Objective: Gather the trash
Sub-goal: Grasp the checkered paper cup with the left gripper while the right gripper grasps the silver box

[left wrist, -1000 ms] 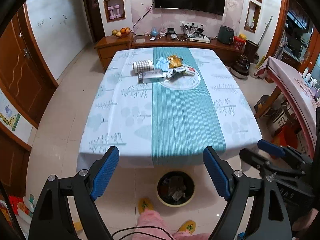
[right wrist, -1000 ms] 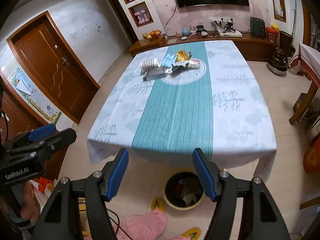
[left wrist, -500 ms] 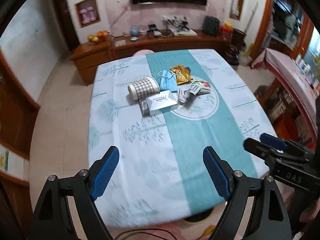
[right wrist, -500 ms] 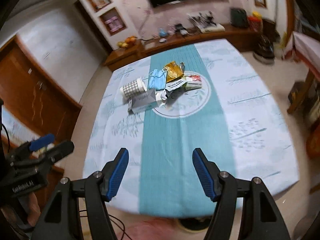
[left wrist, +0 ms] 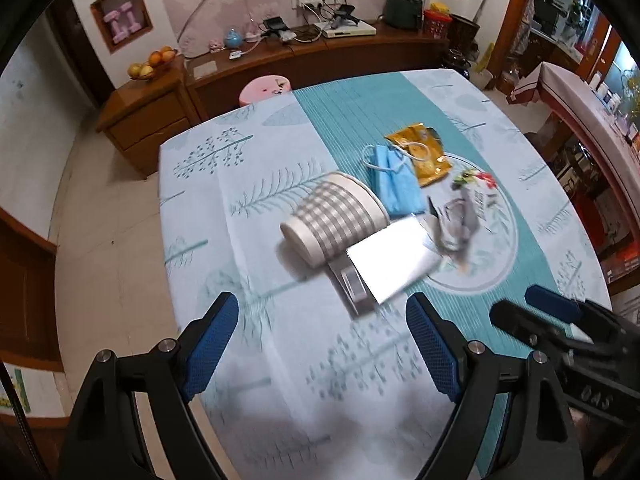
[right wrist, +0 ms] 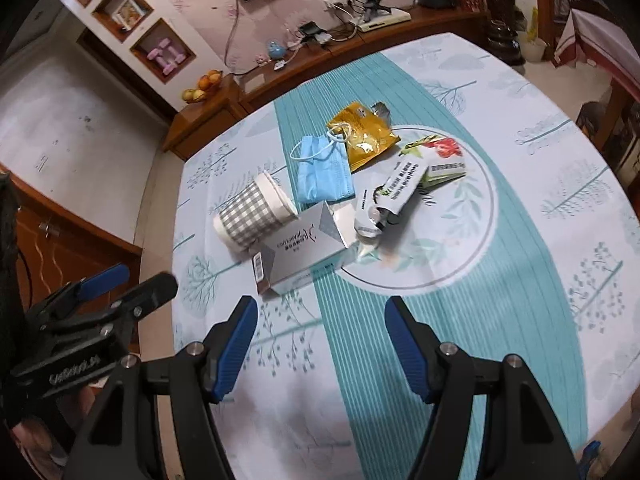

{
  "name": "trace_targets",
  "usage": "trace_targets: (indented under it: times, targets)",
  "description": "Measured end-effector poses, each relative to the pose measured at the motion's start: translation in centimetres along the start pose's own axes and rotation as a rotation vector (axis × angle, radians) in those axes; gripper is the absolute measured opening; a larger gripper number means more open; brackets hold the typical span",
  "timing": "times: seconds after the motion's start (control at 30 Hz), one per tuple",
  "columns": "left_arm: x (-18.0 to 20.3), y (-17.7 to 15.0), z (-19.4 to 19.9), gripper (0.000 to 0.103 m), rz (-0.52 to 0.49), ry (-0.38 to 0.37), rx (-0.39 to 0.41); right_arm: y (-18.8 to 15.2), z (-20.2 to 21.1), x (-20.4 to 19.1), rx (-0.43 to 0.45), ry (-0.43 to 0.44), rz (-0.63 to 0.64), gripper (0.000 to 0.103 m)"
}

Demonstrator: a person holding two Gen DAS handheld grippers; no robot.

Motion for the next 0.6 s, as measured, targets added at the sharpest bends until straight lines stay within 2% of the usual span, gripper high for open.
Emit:
trace_targets:
  times: [0.17, 0.37, 0.53, 0.6]
  targets:
    - [-0.4, 2.1, -3.4, 0.085, -0.025, -0.027, -0.04, 0.7, -2.2, 0.1, -0.018, -0.009, -0.041, 0.067]
    - [-0.6, 4.3, -7.8, 0.085, -0.037, -0.155, -0.144, 1.0, -3.8, 0.4, -0.023, -0.01, -0.092, 0.067]
    - [-1.4, 6.0, -10.7, 0.085, -0.039, -0.204, -0.196, 1.2, -5.2, 0.3, -0.04, -0.013, -0.119, 0.066]
    - [-1.8, 6.3, -11.8, 0.085, -0.044, -0.202, -0.219, 1.3, -5.7, 0.2, -0.043, -0.015, -0.124, 0.066]
Point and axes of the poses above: each gripper's, at about its wrist camera, not at the fingertips, and z roughly against the way its jaws point, x to its right, y to its top, the point moved 6 cm from there along -z, roughly the way its jaws point
